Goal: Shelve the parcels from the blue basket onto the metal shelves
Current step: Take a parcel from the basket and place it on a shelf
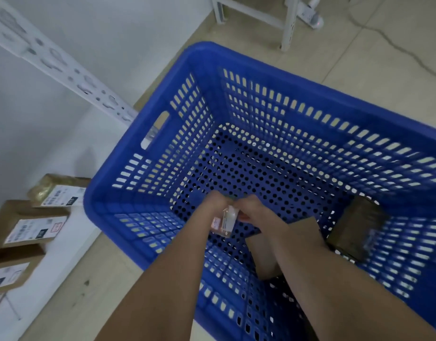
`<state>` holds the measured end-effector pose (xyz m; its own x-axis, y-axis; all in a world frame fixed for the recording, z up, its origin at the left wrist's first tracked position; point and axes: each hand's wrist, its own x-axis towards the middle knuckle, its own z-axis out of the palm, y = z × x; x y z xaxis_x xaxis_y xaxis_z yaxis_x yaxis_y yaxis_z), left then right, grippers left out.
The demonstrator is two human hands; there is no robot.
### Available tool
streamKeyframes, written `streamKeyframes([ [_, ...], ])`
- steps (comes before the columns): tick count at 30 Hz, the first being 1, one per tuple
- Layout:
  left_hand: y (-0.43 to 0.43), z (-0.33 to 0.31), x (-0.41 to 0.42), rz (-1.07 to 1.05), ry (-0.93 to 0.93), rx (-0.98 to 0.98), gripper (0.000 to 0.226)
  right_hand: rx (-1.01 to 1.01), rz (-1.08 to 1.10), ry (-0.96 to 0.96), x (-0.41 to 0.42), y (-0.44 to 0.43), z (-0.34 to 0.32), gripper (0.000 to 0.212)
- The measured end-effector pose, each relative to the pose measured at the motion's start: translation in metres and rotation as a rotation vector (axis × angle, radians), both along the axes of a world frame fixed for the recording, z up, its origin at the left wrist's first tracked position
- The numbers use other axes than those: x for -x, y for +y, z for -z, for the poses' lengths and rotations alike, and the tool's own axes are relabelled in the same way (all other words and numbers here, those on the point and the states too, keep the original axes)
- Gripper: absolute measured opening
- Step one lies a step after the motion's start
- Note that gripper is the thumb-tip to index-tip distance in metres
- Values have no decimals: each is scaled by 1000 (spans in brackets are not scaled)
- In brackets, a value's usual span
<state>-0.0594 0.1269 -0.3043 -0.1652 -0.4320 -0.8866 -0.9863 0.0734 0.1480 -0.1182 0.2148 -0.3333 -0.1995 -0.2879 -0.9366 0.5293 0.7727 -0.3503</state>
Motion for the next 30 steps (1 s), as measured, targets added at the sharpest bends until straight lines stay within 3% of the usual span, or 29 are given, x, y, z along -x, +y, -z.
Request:
streamKeyframes([
  [1,-4,-16,3,-59,63,34,19,32,11,25,6,-3,-17,6],
  [3,-11,-54,7,-130,175,110,15,93,19,70,18,-10,-51,42],
  [5,-13,-96,9,-175,286,180,14,154,6,112,26,-16,-93,52],
  [12,-12,-258,-3,-276,474,329,32,303,-61,194,32,-10,-249,23],
  [14,-6,-301,-19,-325,540,316,27,352,-115,247,28,-8,-290,24],
  [19,4,-396,-65,-451,618,365,51,453,-113,216,7,-8,-387,23],
  [22,9,-438,-100,-517,662,355,53,482,-151,199,-14,-10,-431,26],
  [25,17,-469,-137,-531,684,338,54,541,-277,207,-42,-15,-467,15],
  [30,27,-492,-208,-695,779,251,36,623,-468,173,-105,-22,-509,23],
])
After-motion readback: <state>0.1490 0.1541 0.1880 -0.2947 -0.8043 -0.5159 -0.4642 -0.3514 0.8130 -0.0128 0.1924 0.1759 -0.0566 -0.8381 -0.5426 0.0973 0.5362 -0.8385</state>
